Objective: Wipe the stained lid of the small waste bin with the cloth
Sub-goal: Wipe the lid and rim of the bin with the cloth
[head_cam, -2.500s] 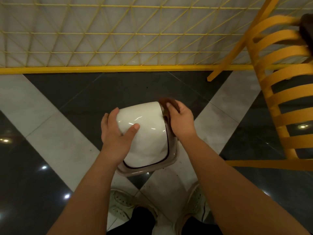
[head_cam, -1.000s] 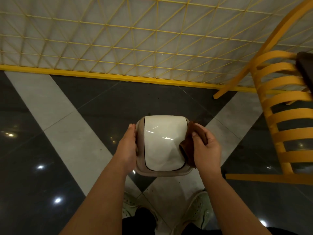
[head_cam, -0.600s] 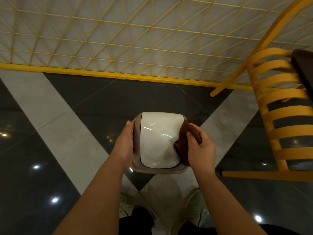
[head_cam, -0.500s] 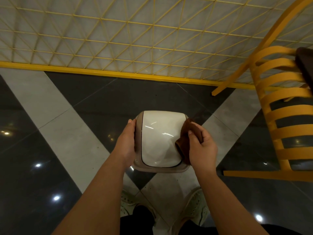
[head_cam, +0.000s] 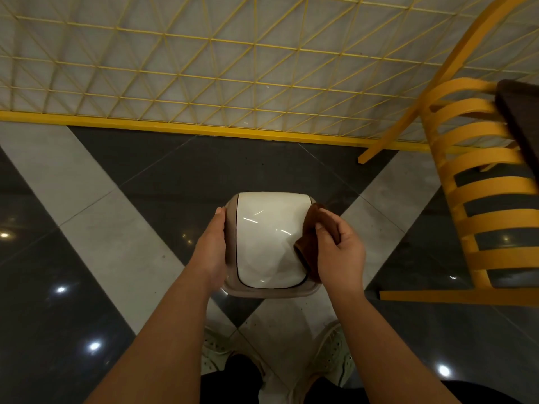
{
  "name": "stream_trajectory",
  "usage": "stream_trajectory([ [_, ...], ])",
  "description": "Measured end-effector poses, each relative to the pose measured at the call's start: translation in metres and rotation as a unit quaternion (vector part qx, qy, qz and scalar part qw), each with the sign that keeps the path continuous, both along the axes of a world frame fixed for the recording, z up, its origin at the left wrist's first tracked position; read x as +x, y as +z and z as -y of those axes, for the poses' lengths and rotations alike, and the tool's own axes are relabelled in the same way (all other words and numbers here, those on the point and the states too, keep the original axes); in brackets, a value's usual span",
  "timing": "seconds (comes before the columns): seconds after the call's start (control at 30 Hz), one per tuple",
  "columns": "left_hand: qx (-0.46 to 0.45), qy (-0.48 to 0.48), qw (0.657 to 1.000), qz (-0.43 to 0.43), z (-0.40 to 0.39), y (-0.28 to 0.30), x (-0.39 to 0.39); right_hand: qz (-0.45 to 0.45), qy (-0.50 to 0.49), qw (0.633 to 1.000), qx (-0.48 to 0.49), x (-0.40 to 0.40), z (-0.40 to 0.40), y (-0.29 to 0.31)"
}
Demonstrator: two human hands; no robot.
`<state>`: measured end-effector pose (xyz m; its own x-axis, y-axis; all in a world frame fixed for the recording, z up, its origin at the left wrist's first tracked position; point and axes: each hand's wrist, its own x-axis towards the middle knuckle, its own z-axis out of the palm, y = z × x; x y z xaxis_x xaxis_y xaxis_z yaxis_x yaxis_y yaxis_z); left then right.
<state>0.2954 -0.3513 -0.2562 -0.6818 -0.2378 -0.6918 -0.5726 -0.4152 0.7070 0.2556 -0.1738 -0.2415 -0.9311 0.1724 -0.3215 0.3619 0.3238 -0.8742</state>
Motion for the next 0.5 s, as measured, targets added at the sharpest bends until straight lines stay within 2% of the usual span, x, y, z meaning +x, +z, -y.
stream_trajectory([
  [0.07, -0.008, 0.013, 1.0, 0.02, -0.002, 0.005, 0.0, 0.001, 0.004, 1.0, 0.006, 0.0, -0.002, 0.003],
  [0.13, -0.073, 0.032, 0.996, 0.034, -0.004, 0.009, -0.003, -0.009, 0.017, 1.0, 0.009, 0.001, -0.004, 0.009],
  [0.2, -0.18, 0.047, 0.983, 0.006, -0.007, 0.024, -0.006, -0.024, 0.043, 0.999, 0.021, 0.001, -0.007, 0.017],
  [0.27, -0.229, 0.036, 0.972, -0.044, -0.011, 0.04, -0.005, -0.016, 0.077, 0.996, 0.039, -0.002, -0.011, 0.029],
  [0.4, -0.221, -0.114, 0.957, -0.149, -0.024, 0.06, 0.0, 0.04, 0.186, 0.98, 0.053, -0.012, -0.021, 0.064],
  [0.5, -0.194, -0.212, 0.94, -0.186, -0.035, 0.079, -0.003, 0.049, 0.275, 0.96, -0.021, -0.016, -0.032, 0.103],
])
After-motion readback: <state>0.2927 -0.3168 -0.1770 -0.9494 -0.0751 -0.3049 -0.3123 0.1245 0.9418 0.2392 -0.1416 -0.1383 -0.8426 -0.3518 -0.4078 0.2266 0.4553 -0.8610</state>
